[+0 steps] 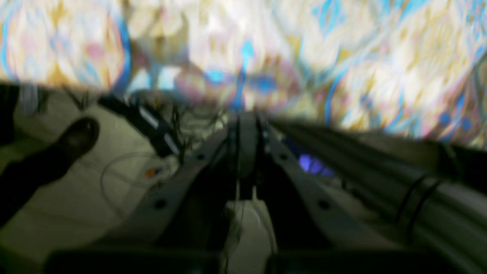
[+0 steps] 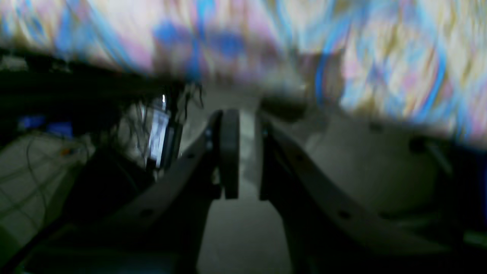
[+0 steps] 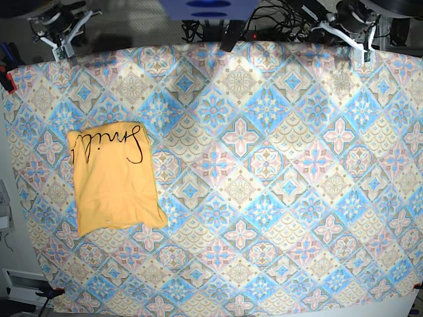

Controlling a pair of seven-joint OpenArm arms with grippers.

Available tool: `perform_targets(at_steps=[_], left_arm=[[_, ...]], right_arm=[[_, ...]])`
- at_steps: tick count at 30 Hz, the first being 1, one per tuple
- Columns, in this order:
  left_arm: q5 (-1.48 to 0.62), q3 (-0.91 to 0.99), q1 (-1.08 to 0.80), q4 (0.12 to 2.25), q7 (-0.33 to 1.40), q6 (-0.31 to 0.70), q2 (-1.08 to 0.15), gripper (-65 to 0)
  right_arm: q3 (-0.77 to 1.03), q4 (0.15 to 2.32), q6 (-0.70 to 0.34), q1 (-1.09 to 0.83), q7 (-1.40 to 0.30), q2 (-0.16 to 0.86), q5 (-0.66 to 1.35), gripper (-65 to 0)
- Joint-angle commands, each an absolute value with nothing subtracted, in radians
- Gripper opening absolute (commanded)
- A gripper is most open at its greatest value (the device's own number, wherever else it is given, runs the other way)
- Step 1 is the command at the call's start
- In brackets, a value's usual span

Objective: Fold the T-shirt properly

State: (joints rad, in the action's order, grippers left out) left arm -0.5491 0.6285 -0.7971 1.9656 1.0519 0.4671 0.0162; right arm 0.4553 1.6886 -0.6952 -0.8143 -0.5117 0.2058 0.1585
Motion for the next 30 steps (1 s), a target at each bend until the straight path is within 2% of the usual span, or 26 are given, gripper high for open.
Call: perform_targets(at_steps=[1,6,12,18,24,30], left_arm=[[-0.552,0.631,-0.825,1.982,1.043,0.47,0.008,-65.0],[-0.545,0.624,-0.881,1.966,1.043,0.47,0.008,-65.0],[-0.504,0.581,-0.88,1.793,1.036,0.47,-0.024,-65.0],[-0.409,0.449,-0.854,1.609,0.872,0.467,-0.05,-65.0],[-0.337,0.371,-0.788,1.438,0.792,0.467,-0.05,-65.0],[-0.237,0.36,-0.677,1.207,0.708,0.467,-0.05,-65.0]], right_arm=[[0.464,1.696,-0.698,-0.839,-0.493,0.217,0.17,-60.4],[0.461,1.639,-0.698,-0.886,-0.489,0.217,0.17,-62.3],[0.46,1.512,-0.698,-0.886,-0.487,0.194,0.17,-62.4],[0.4,1.354,-0.698,-0.872,-0.486,0.194,0.17,-65.0],[0.32,1.168,-0.698,-0.763,-0.484,0.196,0.168,-65.0],[0.302,0.984,-0.698,-0.677,-0.381,0.197,0.165,-65.0]])
